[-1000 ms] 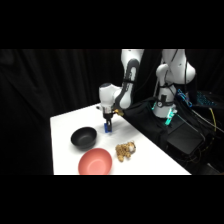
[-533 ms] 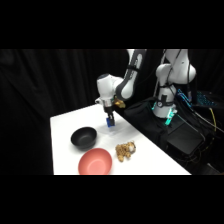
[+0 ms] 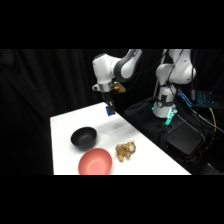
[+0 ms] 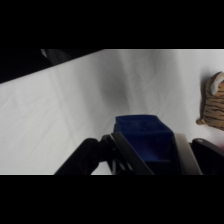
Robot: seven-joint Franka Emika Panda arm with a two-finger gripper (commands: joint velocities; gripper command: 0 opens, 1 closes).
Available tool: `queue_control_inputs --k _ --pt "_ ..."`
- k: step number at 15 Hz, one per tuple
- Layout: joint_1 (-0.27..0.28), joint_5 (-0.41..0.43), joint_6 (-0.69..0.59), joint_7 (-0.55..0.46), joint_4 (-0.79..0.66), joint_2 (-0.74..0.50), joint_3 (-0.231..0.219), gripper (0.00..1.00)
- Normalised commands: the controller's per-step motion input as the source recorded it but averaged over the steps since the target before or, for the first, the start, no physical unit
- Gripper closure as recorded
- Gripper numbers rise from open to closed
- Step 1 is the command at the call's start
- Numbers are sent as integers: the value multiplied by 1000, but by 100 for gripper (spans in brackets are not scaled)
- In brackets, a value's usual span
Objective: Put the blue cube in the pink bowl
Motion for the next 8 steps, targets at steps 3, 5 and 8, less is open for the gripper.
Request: queue_control_inputs --k 3,5,8 --pt "20 -134 -468 11 164 -274 91 74" --pt "61 -134 -399 26 208 -151 116 74" --pt "96 -107 -319 10 273 -17 119 74"
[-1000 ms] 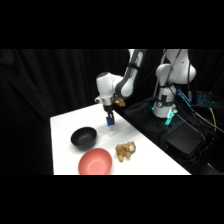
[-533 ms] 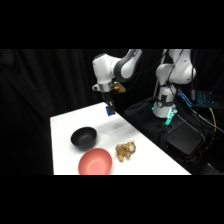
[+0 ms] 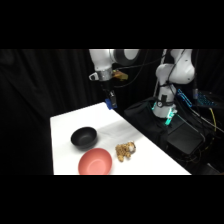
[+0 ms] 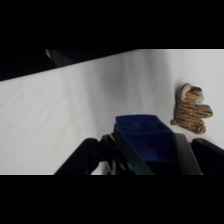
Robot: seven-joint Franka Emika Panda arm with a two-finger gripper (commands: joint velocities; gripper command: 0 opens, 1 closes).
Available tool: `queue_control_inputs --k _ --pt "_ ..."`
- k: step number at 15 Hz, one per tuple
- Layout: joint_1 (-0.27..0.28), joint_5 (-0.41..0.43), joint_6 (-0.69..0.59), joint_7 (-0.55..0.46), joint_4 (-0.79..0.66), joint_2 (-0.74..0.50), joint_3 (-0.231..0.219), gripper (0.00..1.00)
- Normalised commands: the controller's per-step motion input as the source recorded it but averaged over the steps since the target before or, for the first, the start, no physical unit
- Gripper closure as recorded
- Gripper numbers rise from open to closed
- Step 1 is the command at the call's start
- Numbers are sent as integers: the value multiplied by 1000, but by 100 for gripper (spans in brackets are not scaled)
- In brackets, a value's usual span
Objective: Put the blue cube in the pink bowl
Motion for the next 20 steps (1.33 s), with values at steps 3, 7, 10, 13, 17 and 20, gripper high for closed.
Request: queue_control_inputs --k 3,7,10,13,17,20 --pt "110 -92 -277 -3 371 114 107 74" --pt "107 -92 -250 -20 480 255 90 74" --pt "111 -128 -193 -30 570 387 83 74" --pt "98 -150 -127 -62 593 414 62 74" --pt "62 -118 -107 -106 578 395 32 74" --pt "42 -64 -60 -129 519 371 37 74"
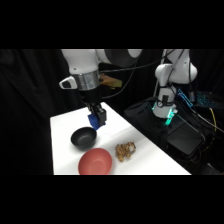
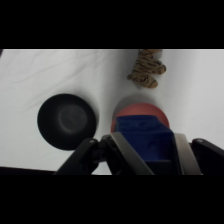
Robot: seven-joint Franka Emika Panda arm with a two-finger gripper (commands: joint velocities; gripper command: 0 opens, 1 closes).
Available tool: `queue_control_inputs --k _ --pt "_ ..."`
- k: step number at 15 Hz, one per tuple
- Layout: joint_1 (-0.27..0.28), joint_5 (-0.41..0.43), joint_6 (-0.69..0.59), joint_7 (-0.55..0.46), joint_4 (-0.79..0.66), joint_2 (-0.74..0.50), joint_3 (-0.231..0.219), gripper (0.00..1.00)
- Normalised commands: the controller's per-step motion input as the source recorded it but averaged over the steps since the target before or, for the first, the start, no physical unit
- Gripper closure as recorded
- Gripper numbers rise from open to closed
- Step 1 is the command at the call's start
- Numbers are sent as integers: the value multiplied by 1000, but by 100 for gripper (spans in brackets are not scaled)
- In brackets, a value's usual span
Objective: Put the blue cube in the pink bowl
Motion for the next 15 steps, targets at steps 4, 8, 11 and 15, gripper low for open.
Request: queue_control_inputs --k 4,8,11,15 --pt "21 -6 56 -126 343 307 45 74" --pt "-9 73 223 -154 123 233 50 74" --pt "8 56 211 -114 129 252 29 74" --pt "12 42 102 -96 271 345 11 74"
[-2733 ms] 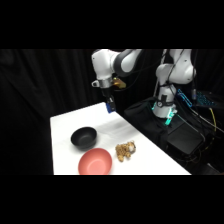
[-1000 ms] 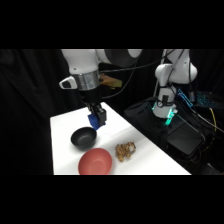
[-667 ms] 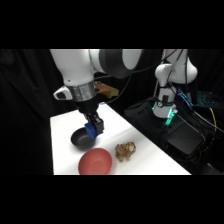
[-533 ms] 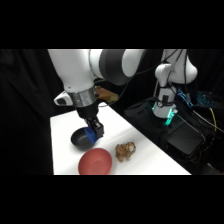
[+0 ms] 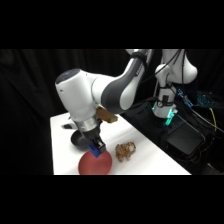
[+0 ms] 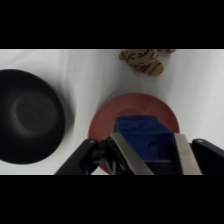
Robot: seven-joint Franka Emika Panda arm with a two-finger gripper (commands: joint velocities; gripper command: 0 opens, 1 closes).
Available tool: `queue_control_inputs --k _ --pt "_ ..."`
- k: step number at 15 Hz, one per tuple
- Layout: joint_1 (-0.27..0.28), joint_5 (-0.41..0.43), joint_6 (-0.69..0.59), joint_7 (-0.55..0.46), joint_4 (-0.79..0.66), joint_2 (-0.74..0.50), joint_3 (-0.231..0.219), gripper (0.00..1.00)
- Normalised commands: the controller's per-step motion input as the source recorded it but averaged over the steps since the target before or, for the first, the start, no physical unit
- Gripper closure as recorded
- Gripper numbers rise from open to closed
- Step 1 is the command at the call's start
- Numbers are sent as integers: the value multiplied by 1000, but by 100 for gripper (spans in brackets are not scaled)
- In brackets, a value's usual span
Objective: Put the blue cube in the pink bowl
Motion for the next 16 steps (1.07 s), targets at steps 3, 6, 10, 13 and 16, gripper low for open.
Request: queue_control_inputs --k 3,6,10,13,16 --pt "11 50 11 -86 370 351 8 74" --pt "26 33 -76 -60 375 274 -8 24" --pt "44 10 -204 -33 262 80 -25 0" --pt "15 30 -301 -103 81 -168 7 0" --pt "16 10 -343 -106 -68 -375 5 0"
